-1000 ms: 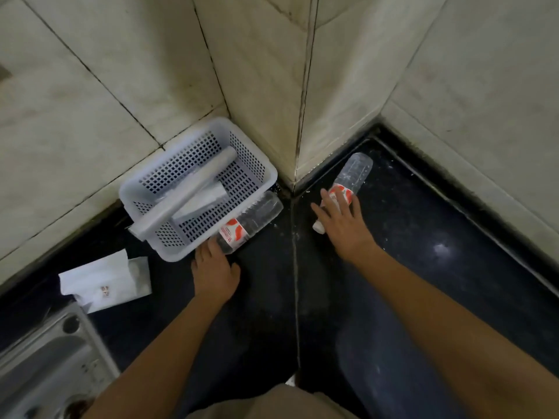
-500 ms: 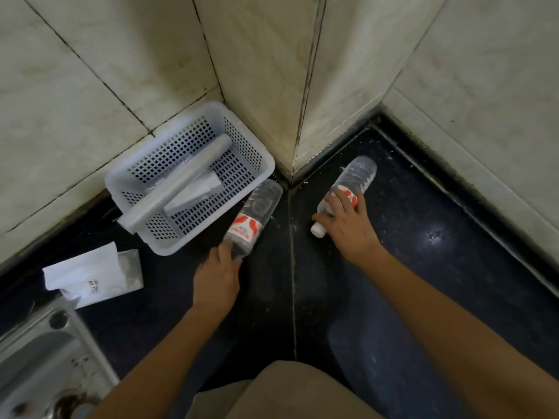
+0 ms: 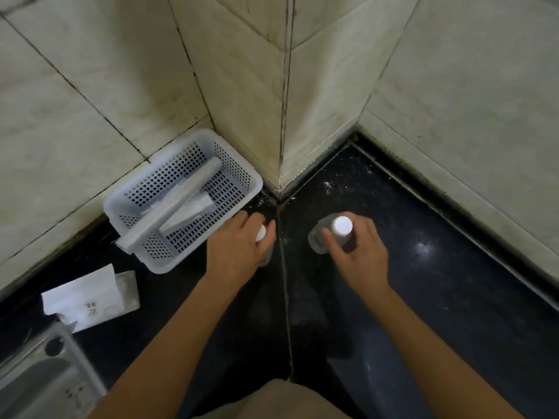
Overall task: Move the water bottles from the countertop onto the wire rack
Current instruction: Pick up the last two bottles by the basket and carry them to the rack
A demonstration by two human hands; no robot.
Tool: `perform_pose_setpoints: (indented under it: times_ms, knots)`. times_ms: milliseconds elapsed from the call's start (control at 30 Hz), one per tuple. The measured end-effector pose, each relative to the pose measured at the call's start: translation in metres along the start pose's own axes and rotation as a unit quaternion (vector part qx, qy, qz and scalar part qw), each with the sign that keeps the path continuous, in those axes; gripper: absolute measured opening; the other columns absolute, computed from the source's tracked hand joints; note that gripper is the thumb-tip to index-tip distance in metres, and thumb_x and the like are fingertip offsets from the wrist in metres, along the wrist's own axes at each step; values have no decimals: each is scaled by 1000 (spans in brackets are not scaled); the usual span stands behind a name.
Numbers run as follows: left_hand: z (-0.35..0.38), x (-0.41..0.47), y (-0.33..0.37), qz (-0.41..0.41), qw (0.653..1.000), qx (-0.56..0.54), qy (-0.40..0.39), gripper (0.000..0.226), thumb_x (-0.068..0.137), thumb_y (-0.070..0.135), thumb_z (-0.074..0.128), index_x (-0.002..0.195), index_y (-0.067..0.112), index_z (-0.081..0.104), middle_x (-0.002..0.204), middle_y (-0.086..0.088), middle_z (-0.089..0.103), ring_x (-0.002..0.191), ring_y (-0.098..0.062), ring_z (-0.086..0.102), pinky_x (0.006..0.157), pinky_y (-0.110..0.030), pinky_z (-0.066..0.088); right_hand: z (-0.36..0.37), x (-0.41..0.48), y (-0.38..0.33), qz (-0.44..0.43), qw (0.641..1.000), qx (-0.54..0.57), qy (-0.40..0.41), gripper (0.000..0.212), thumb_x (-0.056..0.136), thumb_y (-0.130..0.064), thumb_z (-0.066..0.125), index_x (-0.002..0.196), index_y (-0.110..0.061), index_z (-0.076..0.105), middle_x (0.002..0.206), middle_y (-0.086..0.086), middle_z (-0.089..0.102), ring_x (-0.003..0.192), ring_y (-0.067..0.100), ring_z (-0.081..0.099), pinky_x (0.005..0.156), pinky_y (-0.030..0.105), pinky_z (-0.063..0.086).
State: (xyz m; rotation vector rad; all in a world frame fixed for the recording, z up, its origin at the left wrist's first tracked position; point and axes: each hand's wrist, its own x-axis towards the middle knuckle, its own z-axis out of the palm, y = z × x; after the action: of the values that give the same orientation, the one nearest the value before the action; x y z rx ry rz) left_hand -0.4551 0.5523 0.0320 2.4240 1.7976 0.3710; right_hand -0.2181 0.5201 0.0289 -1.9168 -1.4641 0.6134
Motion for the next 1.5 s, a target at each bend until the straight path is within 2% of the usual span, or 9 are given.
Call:
perform_pose_setpoints:
  times_ms: [133,267,400,600,800,900,1100,1267,1500]
  knots:
    - [8,-9,15,-100,975,-174,95,40,92,51,58,94,11,65,95,-8,58,86,-16,52,73,-26,42,10,-2,12,-1,993,48,-110,67,85,-35,81,137,-24,39,141,-5,48,124,12,53,94,29,50]
    - [7,-22,13,-97,966,-233,61,40,93,46,56,112,11,52,121,-12,52,113,-19,48,92,-35,44,5,6,25,-69,973,18,-222,86,89,-24,75,155,-23,19,164,2,27,140,22,45,106,30,44]
    - [18,-44,10,-146,926,-342,-59,67,99,49,51,151,13,32,149,-1,43,131,-2,42,109,-30,39,6,10,27,-81,975,-9,-209,85,94,-40,71,159,-22,20,157,1,35,140,16,40,110,33,38]
    - [12,-42,3,-190,896,-396,-58,67,94,52,56,149,17,39,143,-2,51,129,-12,52,106,-31,46,11,-9,26,-20,985,33,-171,70,87,-38,79,144,-21,42,135,-6,38,118,9,50,100,29,48]
    - [1,-43,-7,-122,943,-299,-83,65,91,66,36,125,13,52,116,-6,57,107,-20,57,93,-41,50,7,-59,17,78,980,176,-46,51,88,-42,75,131,-33,50,128,-6,58,115,-3,56,102,33,51]
    - [-15,-38,3,-102,931,-344,-60,45,96,62,44,106,18,50,100,-2,51,90,-4,53,80,-28,43,-1,-95,9,102,967,230,42,51,87,-55,71,131,-35,55,125,-10,60,118,2,58,105,40,50]
    - [-41,-23,61,-63,845,-519,-115,45,98,59,46,105,17,60,97,-2,69,90,-3,69,76,-16,51,-34,-152,-10,115,926,321,165,58,95,-51,60,144,-21,51,133,7,64,126,26,61,111,54,46]
    - [-61,-25,144,-41,788,-582,-194,42,97,55,54,99,14,65,93,-4,74,88,-16,73,79,-34,57,-87,-200,-6,135,903,329,243,74,94,-50,57,156,-17,36,149,7,55,137,25,54,117,51,41]
    - [-94,-79,274,31,743,-607,-281,31,98,45,57,107,17,66,99,-2,74,93,-17,74,77,-32,56,-178,-273,28,120,860,351,350,67,94,-35,58,156,-21,36,146,2,59,131,16,60,111,39,48]
